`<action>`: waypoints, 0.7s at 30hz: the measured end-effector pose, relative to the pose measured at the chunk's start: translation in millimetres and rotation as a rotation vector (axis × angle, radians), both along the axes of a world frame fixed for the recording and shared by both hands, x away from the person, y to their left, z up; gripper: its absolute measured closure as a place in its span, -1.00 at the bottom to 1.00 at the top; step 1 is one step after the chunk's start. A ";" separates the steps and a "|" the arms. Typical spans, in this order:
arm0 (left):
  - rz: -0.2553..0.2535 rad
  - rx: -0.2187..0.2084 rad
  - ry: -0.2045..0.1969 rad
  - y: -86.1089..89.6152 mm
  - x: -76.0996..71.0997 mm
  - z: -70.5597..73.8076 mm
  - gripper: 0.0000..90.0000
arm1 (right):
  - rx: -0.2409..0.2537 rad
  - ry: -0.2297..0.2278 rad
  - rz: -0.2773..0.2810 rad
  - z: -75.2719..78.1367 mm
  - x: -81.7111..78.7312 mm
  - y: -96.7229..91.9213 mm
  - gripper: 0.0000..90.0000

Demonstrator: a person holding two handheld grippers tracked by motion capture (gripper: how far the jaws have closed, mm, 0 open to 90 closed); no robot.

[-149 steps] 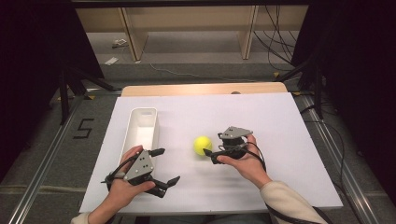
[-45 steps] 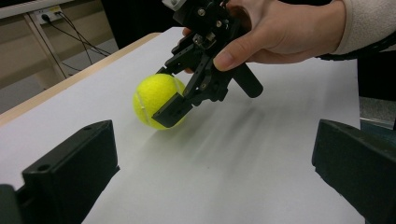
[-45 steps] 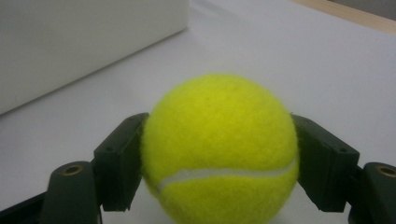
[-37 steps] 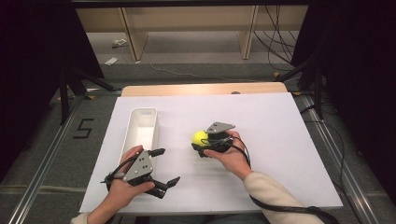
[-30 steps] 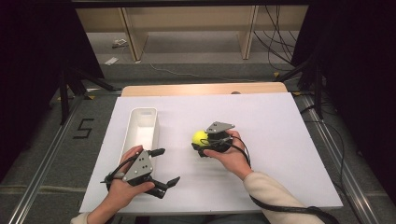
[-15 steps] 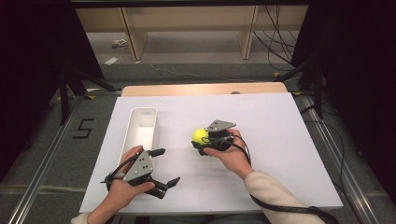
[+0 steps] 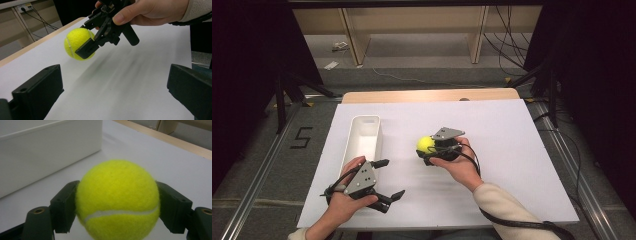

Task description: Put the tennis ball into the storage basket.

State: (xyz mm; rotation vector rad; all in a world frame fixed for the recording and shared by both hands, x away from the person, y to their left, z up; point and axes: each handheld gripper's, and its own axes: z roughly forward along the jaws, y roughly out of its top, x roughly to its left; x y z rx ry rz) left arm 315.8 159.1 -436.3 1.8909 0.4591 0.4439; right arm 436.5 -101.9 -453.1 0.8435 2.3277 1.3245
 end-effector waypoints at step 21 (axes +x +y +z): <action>-0.001 0.000 0.000 0.0 -0.1 -0.2 -1.00 | 0.024 -0.031 0.008 13.0 -4.9 6.1 -0.42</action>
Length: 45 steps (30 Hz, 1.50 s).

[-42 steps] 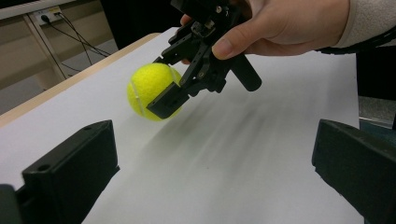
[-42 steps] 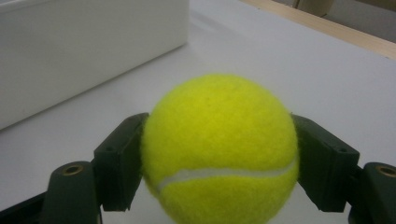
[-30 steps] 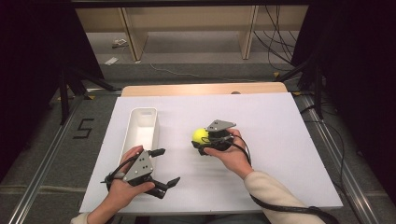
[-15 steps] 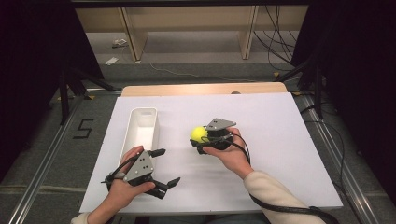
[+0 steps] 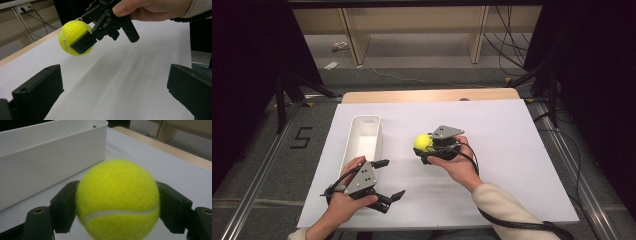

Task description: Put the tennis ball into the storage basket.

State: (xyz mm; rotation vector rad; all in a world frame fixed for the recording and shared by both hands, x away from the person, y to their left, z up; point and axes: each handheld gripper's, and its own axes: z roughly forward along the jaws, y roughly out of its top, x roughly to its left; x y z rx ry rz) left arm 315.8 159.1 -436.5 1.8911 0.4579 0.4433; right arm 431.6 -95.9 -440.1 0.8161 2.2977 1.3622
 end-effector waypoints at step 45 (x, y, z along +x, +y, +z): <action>-0.003 0.003 0.005 -0.7 -0.2 -1.1 -1.00 | 0.041 -0.022 -0.007 18.5 -0.7 3.6 -0.41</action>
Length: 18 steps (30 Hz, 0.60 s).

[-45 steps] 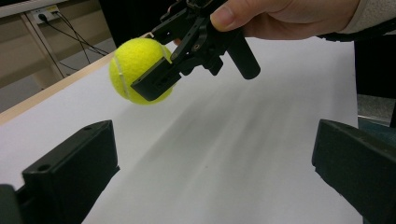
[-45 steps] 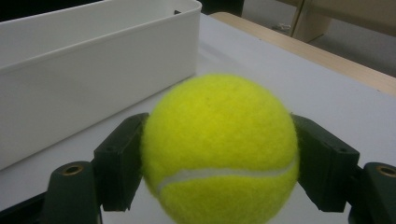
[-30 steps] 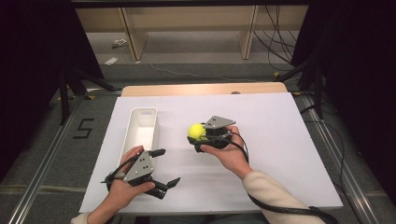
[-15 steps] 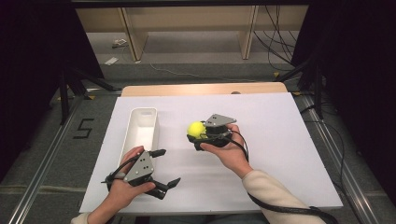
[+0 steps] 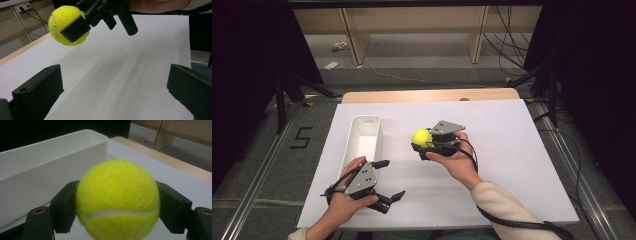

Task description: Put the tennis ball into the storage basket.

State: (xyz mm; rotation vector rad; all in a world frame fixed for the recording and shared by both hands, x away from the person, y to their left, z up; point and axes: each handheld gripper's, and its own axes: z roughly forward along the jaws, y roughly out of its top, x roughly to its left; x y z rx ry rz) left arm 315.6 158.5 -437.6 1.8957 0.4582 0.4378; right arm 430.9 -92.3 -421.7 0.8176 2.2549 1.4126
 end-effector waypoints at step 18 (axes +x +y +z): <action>-0.002 0.004 -0.001 -0.1 -0.1 -0.1 -1.00 | 0.012 -0.011 0.005 6.6 1.4 8.5 -0.41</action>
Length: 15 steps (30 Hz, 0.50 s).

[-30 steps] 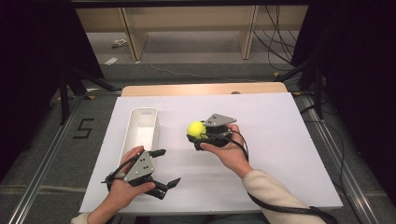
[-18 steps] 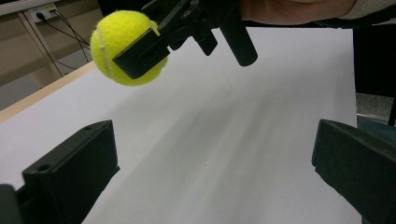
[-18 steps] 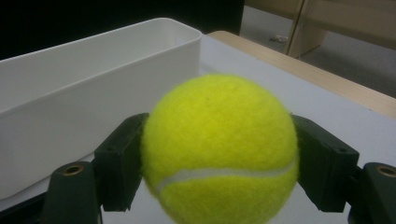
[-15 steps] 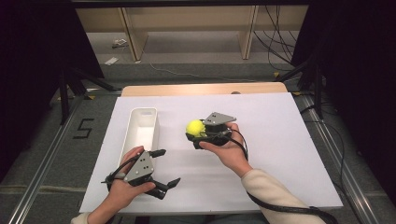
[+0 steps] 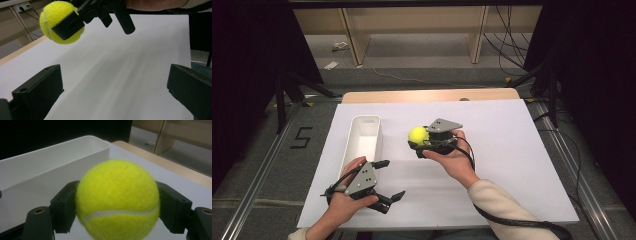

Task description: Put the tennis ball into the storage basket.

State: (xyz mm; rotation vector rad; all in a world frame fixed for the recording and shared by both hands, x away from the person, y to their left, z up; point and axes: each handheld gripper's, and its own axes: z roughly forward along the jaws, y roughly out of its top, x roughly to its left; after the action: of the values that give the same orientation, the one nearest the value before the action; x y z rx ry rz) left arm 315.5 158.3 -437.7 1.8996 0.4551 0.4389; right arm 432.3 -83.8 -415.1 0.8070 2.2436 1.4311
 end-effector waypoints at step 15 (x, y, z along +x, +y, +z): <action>0.000 0.001 0.000 0.0 0.0 -0.2 -1.00 | 0.005 -0.006 0.009 2.8 0.1 7.5 -0.41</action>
State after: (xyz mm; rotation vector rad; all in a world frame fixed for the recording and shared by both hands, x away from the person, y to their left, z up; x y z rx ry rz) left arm 315.5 158.4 -438.0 1.9005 0.4549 0.4391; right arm 432.4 -76.3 -412.3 0.7937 2.2428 1.4421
